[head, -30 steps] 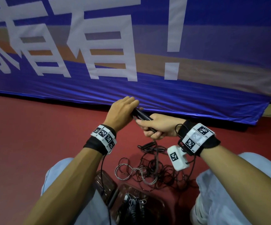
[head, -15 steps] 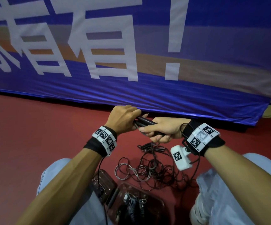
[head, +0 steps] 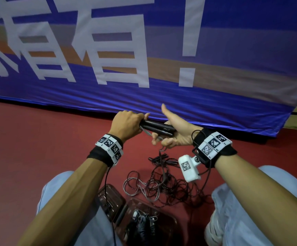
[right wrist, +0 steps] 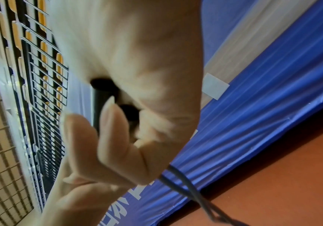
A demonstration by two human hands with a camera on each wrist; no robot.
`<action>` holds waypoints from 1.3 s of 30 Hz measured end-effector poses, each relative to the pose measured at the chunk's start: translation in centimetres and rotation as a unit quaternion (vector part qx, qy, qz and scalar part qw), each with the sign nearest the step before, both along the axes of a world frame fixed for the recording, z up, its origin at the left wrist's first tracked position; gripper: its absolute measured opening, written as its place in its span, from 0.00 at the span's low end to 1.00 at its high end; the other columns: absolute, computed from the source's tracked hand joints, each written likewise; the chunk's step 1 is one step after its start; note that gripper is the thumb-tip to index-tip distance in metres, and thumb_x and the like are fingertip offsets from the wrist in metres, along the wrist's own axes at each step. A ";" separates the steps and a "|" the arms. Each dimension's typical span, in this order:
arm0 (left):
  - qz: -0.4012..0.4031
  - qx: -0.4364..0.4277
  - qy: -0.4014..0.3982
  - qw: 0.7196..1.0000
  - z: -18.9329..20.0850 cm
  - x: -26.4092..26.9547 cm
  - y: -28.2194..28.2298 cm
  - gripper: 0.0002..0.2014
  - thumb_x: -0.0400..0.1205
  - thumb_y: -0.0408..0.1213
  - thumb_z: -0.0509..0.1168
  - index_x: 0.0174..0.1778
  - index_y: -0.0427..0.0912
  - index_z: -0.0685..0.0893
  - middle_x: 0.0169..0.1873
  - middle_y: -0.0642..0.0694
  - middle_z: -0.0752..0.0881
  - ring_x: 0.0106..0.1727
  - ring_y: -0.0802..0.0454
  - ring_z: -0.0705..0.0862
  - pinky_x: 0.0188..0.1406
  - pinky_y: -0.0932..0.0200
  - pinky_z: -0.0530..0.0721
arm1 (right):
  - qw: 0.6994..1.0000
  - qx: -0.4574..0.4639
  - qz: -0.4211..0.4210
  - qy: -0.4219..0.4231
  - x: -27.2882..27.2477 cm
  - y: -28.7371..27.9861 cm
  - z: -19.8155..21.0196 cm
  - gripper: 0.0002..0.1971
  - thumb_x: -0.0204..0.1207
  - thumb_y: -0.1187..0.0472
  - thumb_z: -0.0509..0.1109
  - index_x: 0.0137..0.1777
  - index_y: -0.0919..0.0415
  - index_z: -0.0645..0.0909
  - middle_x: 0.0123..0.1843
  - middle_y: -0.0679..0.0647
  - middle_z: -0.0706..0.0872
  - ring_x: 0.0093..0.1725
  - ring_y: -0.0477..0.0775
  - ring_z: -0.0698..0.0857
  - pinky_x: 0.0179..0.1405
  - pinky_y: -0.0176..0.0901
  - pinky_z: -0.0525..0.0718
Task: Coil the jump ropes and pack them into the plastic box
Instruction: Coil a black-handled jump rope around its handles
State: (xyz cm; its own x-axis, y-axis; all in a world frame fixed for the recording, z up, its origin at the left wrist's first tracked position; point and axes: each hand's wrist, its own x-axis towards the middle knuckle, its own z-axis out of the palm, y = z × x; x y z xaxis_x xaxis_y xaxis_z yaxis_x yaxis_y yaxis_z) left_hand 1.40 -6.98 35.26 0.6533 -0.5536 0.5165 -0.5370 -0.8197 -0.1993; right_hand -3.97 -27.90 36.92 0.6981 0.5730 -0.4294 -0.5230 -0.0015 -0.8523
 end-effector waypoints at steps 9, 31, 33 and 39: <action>0.216 -0.040 0.172 0.960 -0.2 0.6 0.3 0.08 0.80 0.39 0.66 0.41 0.37 0.83 0.42 0.36 0.88 0.44 0.32 0.87 0.36 0.50 0.76 | 0.975 0.112 -0.189 0.042 0.7 1.9 -2.1 0.45 0.80 0.21 0.45 0.67 0.66 0.74 0.46 0.65 0.90 0.23 0.50 0.75 0.24 0.38 0.66; 0.007 -0.151 0.269 0.951 -0.4 -2.3 -1.7 0.11 0.74 0.33 0.63 0.26 0.44 0.74 0.22 0.44 0.81 0.29 0.37 0.82 0.27 0.54 0.73 | 0.725 -0.467 -0.154 -0.482 2.2 -4.2 0.3 0.21 0.76 0.32 0.72 0.35 0.48 0.85 0.30 0.46 0.84 0.35 0.52 0.83 0.32 0.48 0.78; -0.010 -0.235 0.250 0.939 0.5 -2.9 -2.4 0.13 0.75 0.30 0.65 0.25 0.45 0.76 0.19 0.47 0.79 0.26 0.42 0.81 0.27 0.58 0.69 | 0.748 -0.444 -0.158 -0.467 3.0 -3.9 0.0 0.07 0.74 0.49 0.71 0.37 0.46 0.86 0.35 0.44 0.90 0.39 0.54 0.87 0.38 0.57 0.87; 0.011 -0.393 0.195 0.898 2.6 -2.6 -3.2 0.17 0.77 0.29 0.63 0.22 0.46 0.74 0.13 0.52 0.69 0.19 0.53 0.66 0.22 0.61 0.62 | 0.744 -0.448 -0.160 -0.469 3.1 0.7 -1.7 0.19 0.89 0.48 0.56 0.50 0.48 0.89 0.37 0.52 0.81 0.44 0.61 0.78 0.41 0.54 0.78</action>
